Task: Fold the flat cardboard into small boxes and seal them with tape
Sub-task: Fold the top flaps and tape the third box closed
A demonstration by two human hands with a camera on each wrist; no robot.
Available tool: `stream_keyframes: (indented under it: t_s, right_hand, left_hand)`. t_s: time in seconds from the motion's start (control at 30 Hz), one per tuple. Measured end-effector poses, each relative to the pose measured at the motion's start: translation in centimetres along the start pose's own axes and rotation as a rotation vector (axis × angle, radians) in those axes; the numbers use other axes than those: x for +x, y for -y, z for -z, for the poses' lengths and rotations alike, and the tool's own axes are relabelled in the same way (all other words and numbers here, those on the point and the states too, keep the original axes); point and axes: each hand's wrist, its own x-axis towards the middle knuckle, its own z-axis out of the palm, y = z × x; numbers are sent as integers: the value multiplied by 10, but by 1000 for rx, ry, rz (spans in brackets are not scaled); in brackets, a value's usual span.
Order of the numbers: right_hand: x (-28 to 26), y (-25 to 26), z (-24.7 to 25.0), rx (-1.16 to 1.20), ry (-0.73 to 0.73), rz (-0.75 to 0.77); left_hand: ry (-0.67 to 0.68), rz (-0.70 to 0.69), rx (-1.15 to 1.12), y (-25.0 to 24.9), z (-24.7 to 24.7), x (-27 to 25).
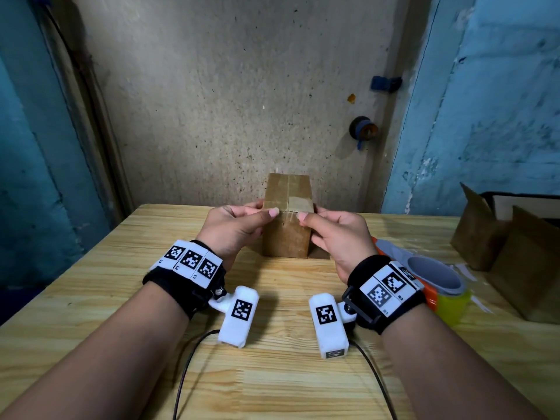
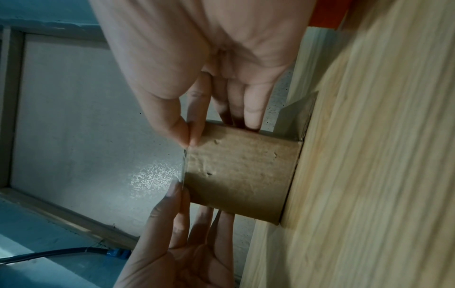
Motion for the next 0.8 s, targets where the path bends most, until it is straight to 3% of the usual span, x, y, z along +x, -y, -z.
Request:
stream_keyframes:
  t_s: [0.53,0.8]
  right_hand:
    - [10,-8,5,-127,-5,77]
    - [9,-5,2,-20,-38,15]
  left_hand:
    - [-3,-84,31,4,1,4]
    - [-73,-125,82,12,-3,8]
